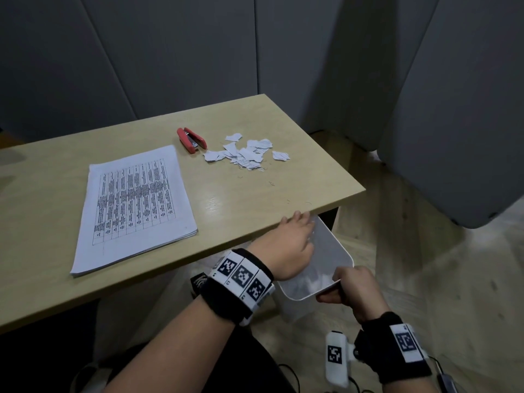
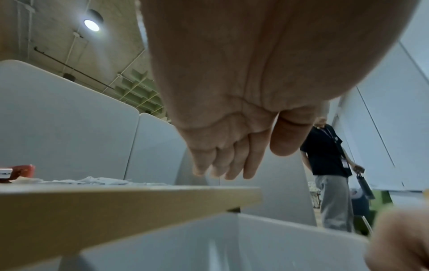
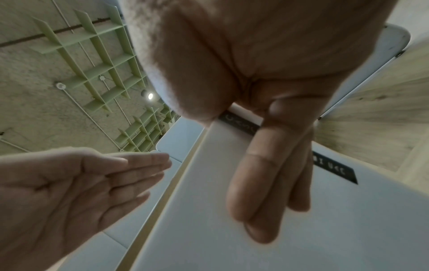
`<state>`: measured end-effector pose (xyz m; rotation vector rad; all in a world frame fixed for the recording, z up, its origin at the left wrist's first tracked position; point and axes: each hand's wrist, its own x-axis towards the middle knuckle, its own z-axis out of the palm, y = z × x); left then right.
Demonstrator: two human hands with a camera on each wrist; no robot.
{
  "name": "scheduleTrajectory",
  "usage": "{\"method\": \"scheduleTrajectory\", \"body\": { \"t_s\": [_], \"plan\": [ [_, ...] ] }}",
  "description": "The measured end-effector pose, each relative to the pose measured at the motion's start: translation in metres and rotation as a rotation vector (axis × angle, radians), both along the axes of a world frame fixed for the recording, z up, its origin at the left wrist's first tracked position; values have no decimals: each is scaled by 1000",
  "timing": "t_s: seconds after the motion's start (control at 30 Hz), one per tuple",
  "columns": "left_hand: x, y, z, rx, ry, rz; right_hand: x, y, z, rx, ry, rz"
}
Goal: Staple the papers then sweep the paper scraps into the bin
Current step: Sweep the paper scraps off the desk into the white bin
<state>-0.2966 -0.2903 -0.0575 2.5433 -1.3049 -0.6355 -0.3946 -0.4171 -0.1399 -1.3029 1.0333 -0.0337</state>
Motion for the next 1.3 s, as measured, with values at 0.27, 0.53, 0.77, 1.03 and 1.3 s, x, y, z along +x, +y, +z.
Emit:
{"method": "scheduleTrajectory", "body": {
  "t_s": [0.27, 0.53, 0.77, 1.03, 1.3],
  "plan": [
    [101, -5, 34, 11, -81, 236, -1, -4, 2, -32, -5, 38],
    [170, -11, 32, 271, -141, 339, 5, -5, 3, -37, 25, 47],
    [127, 1, 33, 291, -131, 166, 9, -6, -1, -65, 49, 54],
    [82, 7, 32, 180, -16, 71, 5, -6, -4, -54, 22, 48],
    [132, 2, 35, 242, -52, 256, 0, -7, -3, -61, 15, 46]
  ]
}}
